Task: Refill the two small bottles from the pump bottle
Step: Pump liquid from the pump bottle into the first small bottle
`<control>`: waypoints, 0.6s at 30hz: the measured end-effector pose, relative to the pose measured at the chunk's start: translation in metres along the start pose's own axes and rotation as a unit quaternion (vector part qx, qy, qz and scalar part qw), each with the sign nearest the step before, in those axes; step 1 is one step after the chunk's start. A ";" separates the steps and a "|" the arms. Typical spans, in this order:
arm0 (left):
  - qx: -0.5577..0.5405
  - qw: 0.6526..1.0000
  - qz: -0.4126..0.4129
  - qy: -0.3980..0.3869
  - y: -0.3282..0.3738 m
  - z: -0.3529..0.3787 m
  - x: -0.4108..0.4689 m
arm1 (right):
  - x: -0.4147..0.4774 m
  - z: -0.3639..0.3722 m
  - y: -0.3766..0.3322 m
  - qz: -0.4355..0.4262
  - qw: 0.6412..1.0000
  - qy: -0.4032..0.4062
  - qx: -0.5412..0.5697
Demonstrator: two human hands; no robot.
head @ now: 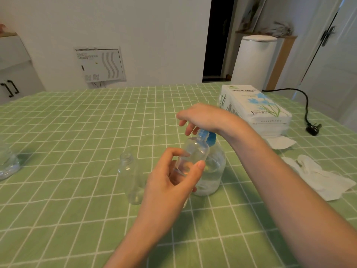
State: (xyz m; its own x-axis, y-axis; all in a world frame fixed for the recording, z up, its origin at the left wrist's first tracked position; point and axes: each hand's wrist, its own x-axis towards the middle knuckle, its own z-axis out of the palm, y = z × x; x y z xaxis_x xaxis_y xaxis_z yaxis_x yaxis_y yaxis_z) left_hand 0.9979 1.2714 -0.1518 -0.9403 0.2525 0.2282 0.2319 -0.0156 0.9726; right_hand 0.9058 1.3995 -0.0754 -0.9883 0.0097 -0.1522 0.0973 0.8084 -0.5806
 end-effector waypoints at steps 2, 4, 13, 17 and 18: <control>-0.006 1.000 0.002 -0.004 0.001 0.000 0.000 | -0.001 -0.004 -0.002 -0.007 1.000 0.005 -0.002; -0.006 1.000 0.004 -0.008 0.003 0.000 0.000 | -0.001 -0.010 -0.005 -0.015 1.000 0.016 -0.020; -0.002 1.000 0.009 0.000 0.005 0.000 0.001 | 0.000 -0.021 -0.008 -0.020 0.999 0.032 0.000; -0.006 1.000 0.013 -0.001 0.004 0.000 0.002 | 0.001 -0.019 -0.007 -0.013 0.999 0.036 0.001; -0.006 1.000 0.014 -0.002 0.004 0.000 0.002 | 0.002 -0.017 -0.006 -0.009 0.999 0.035 -0.005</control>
State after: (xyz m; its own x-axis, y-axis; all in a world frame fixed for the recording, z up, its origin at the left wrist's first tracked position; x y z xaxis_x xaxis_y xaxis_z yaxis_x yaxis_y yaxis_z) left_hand 0.9973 1.2722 -0.1476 -0.9325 0.2550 0.2558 0.2556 -0.0346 0.9662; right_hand 0.9016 1.4042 -0.0585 -0.9957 0.0361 -0.0855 0.0789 0.8144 -0.5749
